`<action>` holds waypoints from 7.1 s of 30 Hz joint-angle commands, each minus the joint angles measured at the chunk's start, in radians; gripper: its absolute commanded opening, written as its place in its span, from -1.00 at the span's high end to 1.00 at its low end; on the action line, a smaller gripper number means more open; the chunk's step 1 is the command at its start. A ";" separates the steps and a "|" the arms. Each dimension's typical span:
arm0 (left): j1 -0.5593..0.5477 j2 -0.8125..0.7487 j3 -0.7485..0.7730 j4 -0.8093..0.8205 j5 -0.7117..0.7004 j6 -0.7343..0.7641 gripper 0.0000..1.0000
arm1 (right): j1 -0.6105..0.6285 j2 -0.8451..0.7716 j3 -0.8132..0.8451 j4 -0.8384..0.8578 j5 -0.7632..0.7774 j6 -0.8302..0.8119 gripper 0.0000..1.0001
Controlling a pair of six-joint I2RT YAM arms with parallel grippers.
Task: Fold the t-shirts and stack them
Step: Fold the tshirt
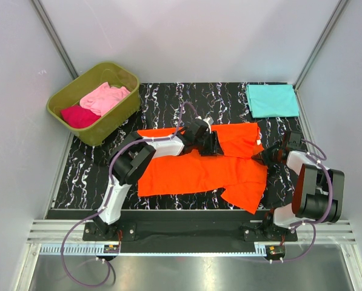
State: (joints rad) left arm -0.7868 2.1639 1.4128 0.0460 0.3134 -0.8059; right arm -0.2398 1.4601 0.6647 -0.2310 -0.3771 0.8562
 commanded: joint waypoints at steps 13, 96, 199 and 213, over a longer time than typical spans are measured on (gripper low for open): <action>-0.012 0.050 0.094 0.035 -0.073 -0.081 0.09 | 0.008 -0.044 -0.011 0.048 -0.002 0.021 1.00; 0.373 0.085 0.225 -0.423 -0.152 0.209 0.24 | 0.033 0.536 0.573 0.064 0.245 -0.016 0.79; 0.265 -1.053 -0.770 -0.796 -0.605 -0.722 0.09 | 0.040 -0.280 -0.114 -0.383 0.448 0.156 0.36; 0.222 -0.917 -0.775 -0.762 -0.605 -0.766 0.10 | 0.040 -0.311 -0.126 -0.380 0.435 0.149 0.49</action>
State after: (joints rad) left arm -0.5571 1.2400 0.6121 -0.7387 -0.2489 -1.5505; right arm -0.2028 1.1744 0.5438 -0.6209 0.0586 1.0119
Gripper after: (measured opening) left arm 0.457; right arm 0.286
